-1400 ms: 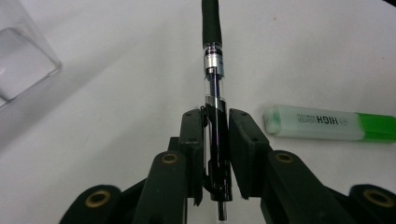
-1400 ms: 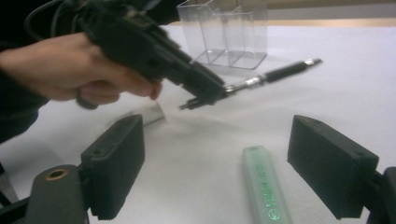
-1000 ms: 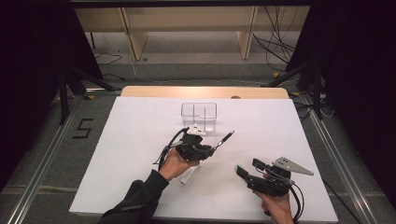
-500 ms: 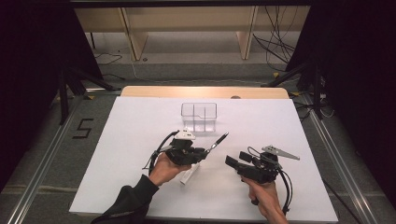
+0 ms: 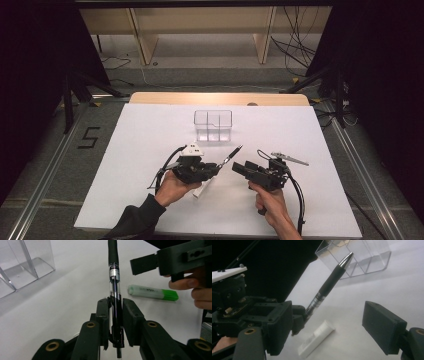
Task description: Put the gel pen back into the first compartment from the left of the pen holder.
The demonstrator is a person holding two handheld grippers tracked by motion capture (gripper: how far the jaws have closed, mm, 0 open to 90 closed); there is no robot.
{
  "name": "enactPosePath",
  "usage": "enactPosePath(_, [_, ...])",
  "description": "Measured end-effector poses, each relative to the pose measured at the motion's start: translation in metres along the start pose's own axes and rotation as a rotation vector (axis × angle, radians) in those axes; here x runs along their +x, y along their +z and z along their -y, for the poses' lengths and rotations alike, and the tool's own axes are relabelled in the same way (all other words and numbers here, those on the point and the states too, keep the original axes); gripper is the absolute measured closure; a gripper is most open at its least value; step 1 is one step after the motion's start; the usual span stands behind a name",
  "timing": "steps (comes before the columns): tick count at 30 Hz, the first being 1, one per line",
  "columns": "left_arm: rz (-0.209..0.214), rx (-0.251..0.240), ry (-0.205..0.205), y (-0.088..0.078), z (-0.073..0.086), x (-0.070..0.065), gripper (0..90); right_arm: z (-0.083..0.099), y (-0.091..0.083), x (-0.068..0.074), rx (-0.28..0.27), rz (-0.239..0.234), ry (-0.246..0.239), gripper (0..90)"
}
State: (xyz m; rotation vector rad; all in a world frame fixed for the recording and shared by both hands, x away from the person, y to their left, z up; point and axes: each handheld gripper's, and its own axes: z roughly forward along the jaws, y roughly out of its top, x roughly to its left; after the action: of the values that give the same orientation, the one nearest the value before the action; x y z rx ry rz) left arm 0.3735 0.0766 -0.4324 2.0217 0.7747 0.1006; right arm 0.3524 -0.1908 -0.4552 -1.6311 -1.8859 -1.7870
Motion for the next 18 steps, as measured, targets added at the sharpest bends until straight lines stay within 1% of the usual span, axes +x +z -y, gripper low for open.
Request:
enactPosePath(1, [0.003,-0.003,-0.003,-0.001,0.001,-0.001,75.5,0.0,0.002,0.001,0.002,-0.006,0.016,26.4])
enactPosePath(4, [0.01,-0.01,-0.005,-0.003,0.003,-0.003,75.5,0.0,0.007,0.003,-0.001,-0.017,0.024,28.6])
enactPosePath(7, [0.017,-0.005,-0.006,-0.003,0.005,-0.004,75.5,-0.001,0.011,0.005,0.0,-0.026,0.041,31.5])
enactPosePath(8, [0.022,-0.008,-0.015,-0.003,0.006,-0.005,75.5,-0.001,0.012,0.005,0.001,-0.025,0.048,32.6])
enactPosePath(10, [0.029,-0.009,-0.018,-0.004,0.007,-0.006,75.5,0.0,0.017,0.005,0.005,-0.032,0.061,36.5])
enactPosePath(11, [0.032,-0.006,-0.014,-0.004,0.007,-0.006,75.5,0.0,0.017,0.005,0.005,-0.032,0.061,36.5])
enactPosePath(12, [0.034,-0.009,-0.017,-0.004,0.008,-0.007,75.5,0.001,0.019,0.005,0.009,-0.038,0.078,39.3])
enactPosePath(13, [0.034,-0.01,-0.016,-0.004,0.008,-0.007,75.5,0.001,0.019,0.005,0.009,-0.038,0.078,39.3])
enactPosePath(15, [0.038,-0.016,-0.019,-0.005,0.009,-0.008,75.5,0.001,0.02,0.005,0.012,-0.044,0.095,41.9])
enactPosePath(18, [0.046,-0.02,-0.03,-0.006,0.01,-0.008,75.5,0.001,0.022,0.005,0.011,-0.055,0.106,45.6])
